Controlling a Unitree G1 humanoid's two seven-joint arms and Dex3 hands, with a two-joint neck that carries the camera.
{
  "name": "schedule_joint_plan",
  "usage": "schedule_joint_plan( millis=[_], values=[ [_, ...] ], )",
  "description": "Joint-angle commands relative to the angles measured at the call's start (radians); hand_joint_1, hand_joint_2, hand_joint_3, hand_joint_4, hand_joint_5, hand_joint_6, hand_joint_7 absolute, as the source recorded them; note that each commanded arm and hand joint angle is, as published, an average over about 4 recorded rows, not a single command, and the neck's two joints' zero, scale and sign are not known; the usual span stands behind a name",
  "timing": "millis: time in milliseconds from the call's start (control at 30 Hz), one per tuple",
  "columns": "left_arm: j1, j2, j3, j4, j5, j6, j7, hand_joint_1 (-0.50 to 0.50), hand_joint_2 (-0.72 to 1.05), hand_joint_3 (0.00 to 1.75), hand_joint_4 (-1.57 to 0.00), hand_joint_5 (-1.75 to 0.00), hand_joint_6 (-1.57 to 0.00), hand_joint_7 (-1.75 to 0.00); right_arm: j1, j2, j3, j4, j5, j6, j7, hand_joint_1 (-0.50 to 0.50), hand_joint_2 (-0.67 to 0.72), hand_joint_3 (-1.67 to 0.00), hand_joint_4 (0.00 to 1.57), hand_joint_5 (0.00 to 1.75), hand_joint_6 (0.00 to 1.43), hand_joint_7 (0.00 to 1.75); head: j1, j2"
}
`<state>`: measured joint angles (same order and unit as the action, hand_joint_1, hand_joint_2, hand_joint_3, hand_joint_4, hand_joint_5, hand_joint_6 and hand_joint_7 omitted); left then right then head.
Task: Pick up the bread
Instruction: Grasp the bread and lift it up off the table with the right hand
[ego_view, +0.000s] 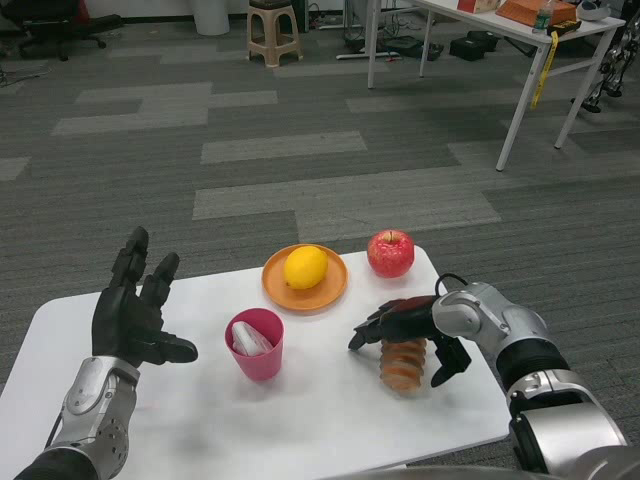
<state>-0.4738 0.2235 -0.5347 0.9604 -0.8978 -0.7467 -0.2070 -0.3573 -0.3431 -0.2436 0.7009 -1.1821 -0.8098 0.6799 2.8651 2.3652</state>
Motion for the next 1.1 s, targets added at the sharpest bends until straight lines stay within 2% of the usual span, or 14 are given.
schedule_joint_plan(
  millis=[33, 67, 133, 200, 267, 400, 467, 567, 667, 800, 967, 1100],
  values=[
    [0.003, 0.011, -0.001, -0.003, -0.003, -0.005, 0.001, 0.50, -0.46, 0.09, 0.00, -0.41, 0.00, 0.00, 0.021, 0.012, -0.003, 0.032, -0.027, 0.032, 0.030, -0.17, -0.16, -1.53, 0.00, 0.58, 0.00, 0.63, 0.000, -0.001],
    [0.003, 0.011, -0.001, -0.003, -0.003, -0.005, 0.001, 0.50, -0.46, 0.09, 0.00, -0.41, 0.00, 0.00, 0.021, 0.013, -0.007, 0.033, -0.026, 0.034, 0.031, -0.17, -0.24, -1.47, 0.00, 0.58, 0.00, 0.63, 0.000, 0.000],
    [0.003, 0.011, -0.001, -0.003, -0.003, -0.005, 0.001, 0.50, -0.46, 0.09, 0.00, -0.41, 0.00, 0.00, 0.021, 0.016, -0.016, 0.036, -0.023, 0.039, 0.031, -0.17, -0.45, -0.99, 0.00, 0.58, 0.00, 0.63, 0.000, 0.000],
    [0.003, 0.011, -0.001, -0.003, -0.003, -0.005, 0.001, 0.50, -0.46, 0.09, 0.00, -0.41, 0.00, 0.00, 0.021, 0.021, -0.032, 0.040, -0.019, 0.042, 0.032, -0.17, -0.54, -0.56, 0.00, 0.58, 0.00, 0.63, 0.004, -0.001],
    [0.003, 0.011, -0.001, -0.003, -0.003, -0.005, 0.001, 0.50, -0.46, 0.09, 0.00, -0.41, 0.00, 0.00, 0.021, 0.027, -0.045, 0.043, -0.015, 0.044, 0.032, -0.17, -0.51, -0.48, 0.00, 0.63, 0.00, 0.59, 0.006, -0.001],
    [0.003, 0.011, -0.001, -0.003, -0.003, -0.005, 0.001, 0.50, -0.46, 0.09, 0.00, -0.41, 0.00, 0.00, 0.021, 0.039, -0.069, 0.048, -0.004, 0.045, 0.032, -0.17, -0.53, -0.56, 0.00, 0.85, 0.00, 0.56, 0.005, -0.001],
    [0.003, 0.011, -0.001, -0.003, -0.003, -0.005, 0.001, 0.50, -0.46, 0.07, 0.00, -0.41, 0.00, 0.00, 0.021, 0.042, -0.075, 0.050, -0.001, 0.046, 0.032, -0.17, -0.54, -0.59, 0.00, 0.87, 0.00, 0.59, 0.005, -0.001],
    [0.003, 0.011, -0.001, -0.003, -0.003, -0.005, 0.001, 0.50, -0.46, 0.07, 0.00, -0.41, 0.00, 0.00, 0.021, 0.044, -0.078, 0.052, 0.000, 0.046, 0.032, -0.17, -0.54, -0.67, 0.00, 0.87, 0.00, 0.75, 0.005, -0.001],
    [0.003, 0.011, -0.001, -0.003, -0.002, -0.005, 0.001, 0.50, -0.46, 0.09, 0.00, -0.41, 0.00, 0.00, 0.021, 0.044, -0.077, 0.054, 0.002, 0.046, 0.032, -0.17, -0.54, -0.67, 0.00, 0.87, 0.00, 0.89, 0.007, -0.002],
    [0.003, 0.011, -0.002, -0.003, -0.002, -0.005, 0.001, 0.50, -0.46, 0.09, 0.00, -0.41, 0.00, 0.00, 0.021, 0.044, -0.078, 0.055, 0.007, 0.046, 0.032, -0.16, -0.54, -0.71, 0.00, 0.95, 0.00, 1.19, 0.010, -0.002],
    [0.003, 0.011, -0.002, -0.005, -0.003, -0.005, 0.001, 0.50, -0.46, 0.07, 0.00, -0.41, 0.00, 0.00, 0.025, 0.049, -0.077, 0.052, 0.029, 0.044, 0.032, -0.17, -0.54, -0.71, 0.00, 0.99, 0.00, 1.36, 0.012, -0.003],
    [0.003, 0.011, -0.002, -0.005, -0.002, -0.005, 0.001, 0.50, -0.46, 0.07, 0.00, -0.41, 0.00, 0.00, 0.032, 0.058, -0.091, 0.035, 0.075, 0.040, 0.032, -0.17, -0.54, -0.71, 0.00, 1.12, 0.00, 1.40, 0.016, -0.003]
  ],
)
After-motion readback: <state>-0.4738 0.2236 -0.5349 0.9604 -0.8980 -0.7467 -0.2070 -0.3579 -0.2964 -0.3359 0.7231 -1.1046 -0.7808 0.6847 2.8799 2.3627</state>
